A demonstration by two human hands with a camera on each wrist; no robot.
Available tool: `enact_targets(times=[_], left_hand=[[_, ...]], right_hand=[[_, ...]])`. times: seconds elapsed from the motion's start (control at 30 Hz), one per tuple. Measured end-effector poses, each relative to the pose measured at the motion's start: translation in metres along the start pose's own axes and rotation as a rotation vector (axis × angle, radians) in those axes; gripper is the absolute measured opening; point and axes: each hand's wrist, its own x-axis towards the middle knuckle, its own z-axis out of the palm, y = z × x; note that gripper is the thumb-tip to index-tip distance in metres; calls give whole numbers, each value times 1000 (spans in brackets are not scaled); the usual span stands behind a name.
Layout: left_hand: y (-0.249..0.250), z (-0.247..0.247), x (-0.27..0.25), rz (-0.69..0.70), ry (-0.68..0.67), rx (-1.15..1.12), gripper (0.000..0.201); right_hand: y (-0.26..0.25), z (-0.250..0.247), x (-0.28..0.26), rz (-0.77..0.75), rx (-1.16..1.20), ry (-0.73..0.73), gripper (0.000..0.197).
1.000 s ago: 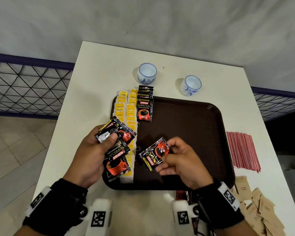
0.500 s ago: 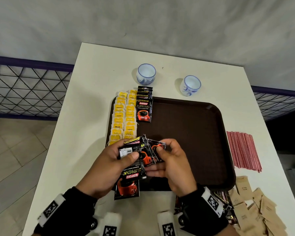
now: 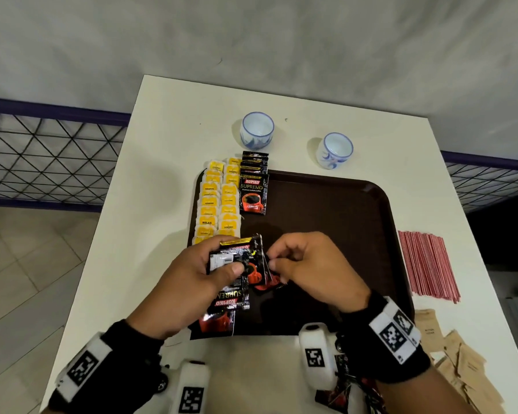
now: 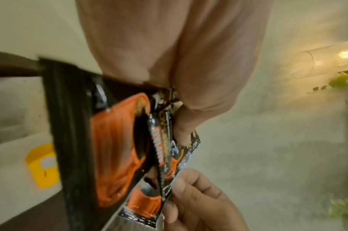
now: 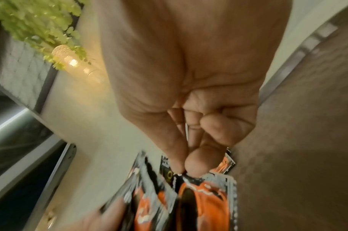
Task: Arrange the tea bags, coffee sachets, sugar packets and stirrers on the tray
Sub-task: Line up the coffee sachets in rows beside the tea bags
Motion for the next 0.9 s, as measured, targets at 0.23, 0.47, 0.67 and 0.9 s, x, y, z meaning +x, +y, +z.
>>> enact_targets(times=[0.23, 0.47, 0.67, 0.9], left_hand=[[-14, -18, -6, -136, 119, -245, 33], [-26, -14, -14, -199, 96, -254, 34], [-27, -9, -15, -224, 87, -269, 35], [-26, -6, -14, -234, 73, -269, 34]], right_hand=[[15, -30, 55, 192, 306, 210, 15], [22, -22, 101, 267, 301, 176, 18], [20, -16, 111, 297, 347, 141, 13], [16, -14, 116, 312, 354, 173, 12]])
